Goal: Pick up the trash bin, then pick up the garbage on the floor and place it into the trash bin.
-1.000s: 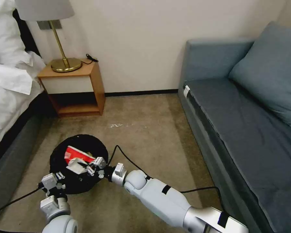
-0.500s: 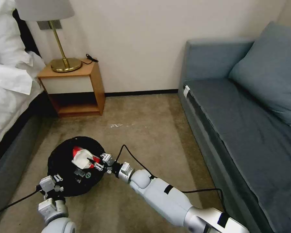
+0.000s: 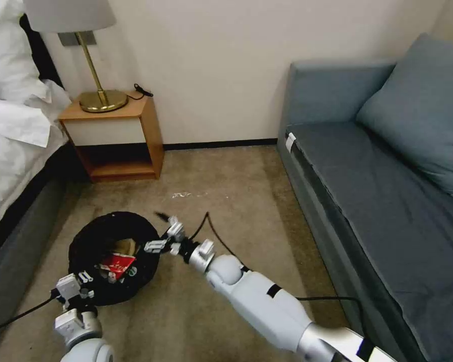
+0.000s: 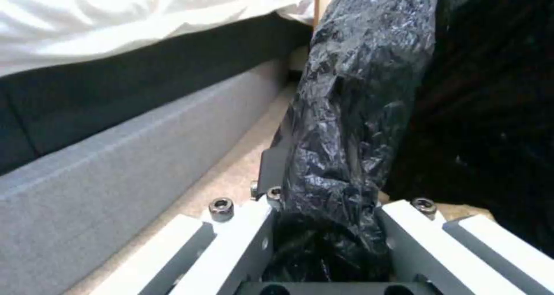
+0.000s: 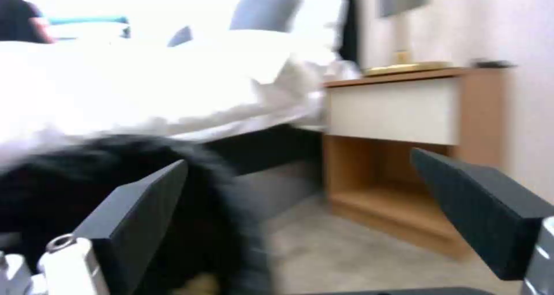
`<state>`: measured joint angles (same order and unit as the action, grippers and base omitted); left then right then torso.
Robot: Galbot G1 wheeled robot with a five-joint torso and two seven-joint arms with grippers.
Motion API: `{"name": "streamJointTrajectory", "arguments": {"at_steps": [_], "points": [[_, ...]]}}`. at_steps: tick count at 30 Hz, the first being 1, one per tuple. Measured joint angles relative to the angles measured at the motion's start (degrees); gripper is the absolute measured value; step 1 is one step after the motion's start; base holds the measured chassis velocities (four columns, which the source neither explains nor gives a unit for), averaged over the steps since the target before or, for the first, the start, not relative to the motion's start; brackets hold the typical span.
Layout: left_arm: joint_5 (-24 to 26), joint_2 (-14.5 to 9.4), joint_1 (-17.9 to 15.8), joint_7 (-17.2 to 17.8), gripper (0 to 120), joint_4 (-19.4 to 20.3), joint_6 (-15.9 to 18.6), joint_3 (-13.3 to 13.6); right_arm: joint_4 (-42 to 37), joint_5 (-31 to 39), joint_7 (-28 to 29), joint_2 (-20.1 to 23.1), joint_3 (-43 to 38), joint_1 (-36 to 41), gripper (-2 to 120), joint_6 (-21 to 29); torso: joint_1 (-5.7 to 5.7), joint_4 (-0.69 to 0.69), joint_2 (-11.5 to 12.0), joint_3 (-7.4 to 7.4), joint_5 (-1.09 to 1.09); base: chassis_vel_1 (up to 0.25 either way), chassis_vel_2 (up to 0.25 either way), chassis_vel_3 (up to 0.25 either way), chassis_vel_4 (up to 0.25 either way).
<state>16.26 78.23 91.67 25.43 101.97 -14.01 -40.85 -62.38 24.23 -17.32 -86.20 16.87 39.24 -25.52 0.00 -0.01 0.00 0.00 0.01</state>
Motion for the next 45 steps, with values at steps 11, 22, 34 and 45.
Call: {"name": "streamJointTrajectory", "arguments": {"at_steps": [11, 22, 34, 45], "points": [[13.63, 0.00, 0.64, 5.57, 3, 7.20, 5.47, -1.86, 2.37, -3.38, 8.05, 6.05, -17.45, 4.89, 100, 2.79, 0.00, 0.02, 0.00, 0.00, 0.02, 0.000, 0.000, 0.000, 0.000], [38.28, -0.30, -1.94, 13.46, 3, 10.46, 17.13, -2.73, -2.74, -6.71, 8.17, 11.22, -22.89, 11.82, 100, 3.31, 0.00, 0.02, 0.00, 0.00, -0.01, 0.000, 0.000, 0.000, 0.000], [42.59, -2.00, -4.31, 16.69, 6, 8.83, 20.67, -2.63, -7.75, -7.49, 9.60, 13.01, -22.01, 14.46, 100, 4.92, 0.00, 0.01, 0.00, 0.00, -0.01, 0.000, 0.000, 0.000, 0.000], [33.19, -3.94, -4.48, 14.79, 47, 9.85, 18.78, -2.59, -10.40, -6.47, 14.41, 13.77, -19.32, 15.05, 100, 5.42, 0.00, 0.01, 0.00, 0.00, -0.01, 0.000, 0.000, 0.000, 0.000]]}}
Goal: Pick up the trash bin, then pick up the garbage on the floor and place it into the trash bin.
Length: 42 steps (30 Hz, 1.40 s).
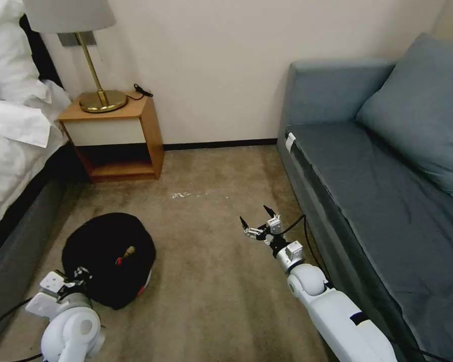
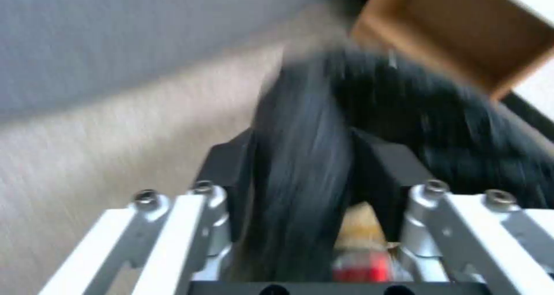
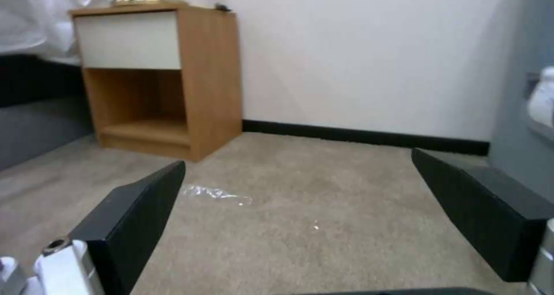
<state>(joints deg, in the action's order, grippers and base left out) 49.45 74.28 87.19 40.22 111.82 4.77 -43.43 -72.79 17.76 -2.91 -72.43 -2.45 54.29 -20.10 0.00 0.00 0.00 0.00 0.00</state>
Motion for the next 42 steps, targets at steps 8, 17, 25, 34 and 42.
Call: {"name": "streamJointTrajectory", "arguments": {"at_steps": [8, 17, 25, 34, 42], "points": [[-18.69, -1.52, 3.28, -6.25, 74, 1.65, -7.68, 1.19, -2.83, 2.17, 1.50, -0.54, -3.67, 2.49, 100, -0.52, 0.00, -0.01, 0.00, 0.00, 0.01, 0.000, 0.000, 0.000, 0.000], [-36.08, -3.01, 9.37, -15.61, 100, 6.04, -18.94, 3.43, -12.65, 5.77, 0.84, 0.82, -10.87, 12.02, 100, -0.93, 0.00, 0.01, 0.00, 0.00, 0.01, 0.000, 0.000, 0.000, 0.000], [-38.83, -2.93, 15.04, -21.60, 100, 6.85, -28.45, 3.10, -19.64, 3.78, -0.05, 0.06, -15.12, 20.07, 100, -2.34, 0.00, 0.00, 0.00, 0.00, 0.01, 0.000, 0.000, 0.000, 0.000], [-38.28, -1.78, 17.60, -22.58, 100, 7.36, -30.63, 2.90, -24.32, 2.29, 0.01, -0.82, -16.94, 24.11, 100, -2.68, 0.00, 0.00, -0.01, -0.01, 0.00, 0.000, 0.000, 0.000, 0.000], [-38.04, -1.70, 17.54, -22.58, 100, 7.36, -30.59, 2.93, -24.48, 2.12, 0.03, -0.84, -17.04, 24.24, 100, -2.75, 0.00, 0.00, 0.00, -0.01, 0.00, 0.000, 0.000, 0.000, 0.000]]}}
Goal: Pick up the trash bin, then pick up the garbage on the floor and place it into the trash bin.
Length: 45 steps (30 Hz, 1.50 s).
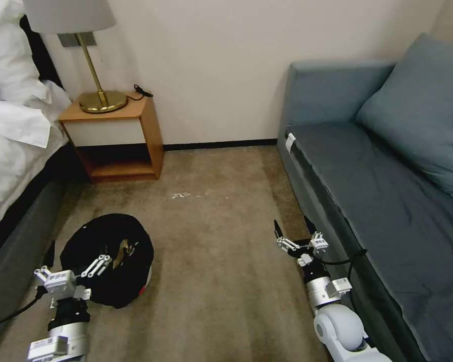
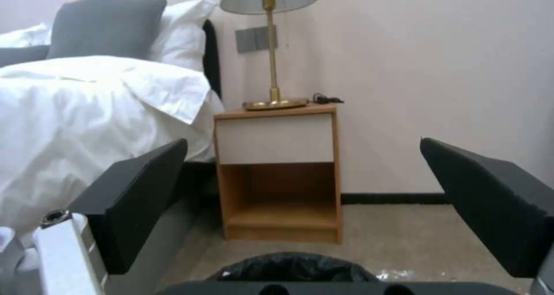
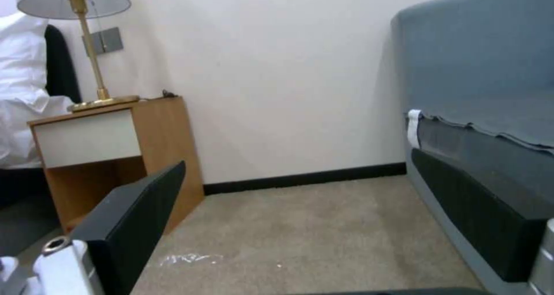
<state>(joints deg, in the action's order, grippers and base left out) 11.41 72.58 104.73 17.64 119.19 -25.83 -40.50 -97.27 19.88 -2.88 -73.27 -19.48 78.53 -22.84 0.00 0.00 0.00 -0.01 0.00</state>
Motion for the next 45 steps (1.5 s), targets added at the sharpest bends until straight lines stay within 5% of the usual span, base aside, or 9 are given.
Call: {"name": "streamJointTrajectory", "arguments": {"at_steps": [45], "points": [[0.22, 0.01, -0.17, 0.31, 100, -0.01, 0.38, 0.00, 0.34, 0.02, 0.01, 0.02, 0.17, -0.26, 100, -0.01, 0.00, 0.00, 0.00, 0.00, 0.00, 0.000, 0.000, 0.000, 0.000]]}}
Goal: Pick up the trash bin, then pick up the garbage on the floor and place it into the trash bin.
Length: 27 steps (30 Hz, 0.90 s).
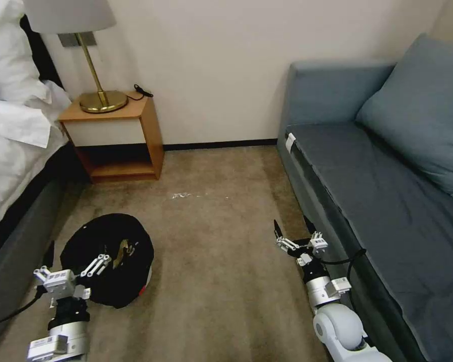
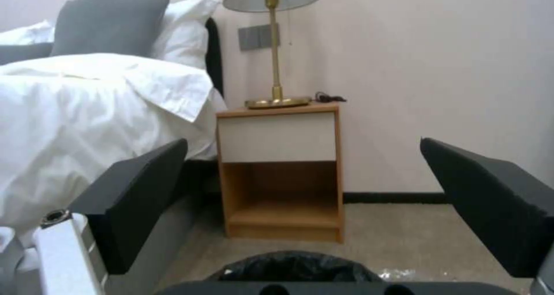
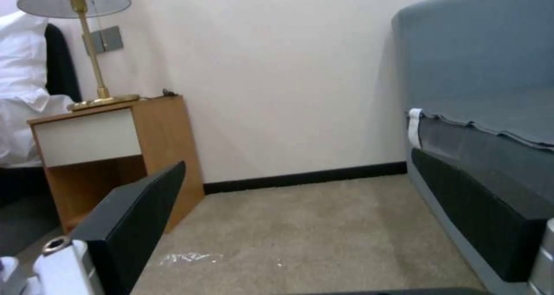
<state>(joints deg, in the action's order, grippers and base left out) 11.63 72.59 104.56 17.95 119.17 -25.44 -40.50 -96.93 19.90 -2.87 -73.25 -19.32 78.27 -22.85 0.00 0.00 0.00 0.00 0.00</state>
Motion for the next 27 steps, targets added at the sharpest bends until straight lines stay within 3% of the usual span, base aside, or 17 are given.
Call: {"name": "streamJointTrajectory", "arguments": {"at_steps": [27], "points": [[0.00, 0.00, 0.00, 0.01, 100, -0.06, 0.01, 0.00, 0.01, 0.00, 0.00, 0.00, 0.00, -0.01, 100, 0.00, 0.00, 0.00, 0.00, 0.00, 0.00, 0.000, 0.000, 0.000, 0.000]]}}
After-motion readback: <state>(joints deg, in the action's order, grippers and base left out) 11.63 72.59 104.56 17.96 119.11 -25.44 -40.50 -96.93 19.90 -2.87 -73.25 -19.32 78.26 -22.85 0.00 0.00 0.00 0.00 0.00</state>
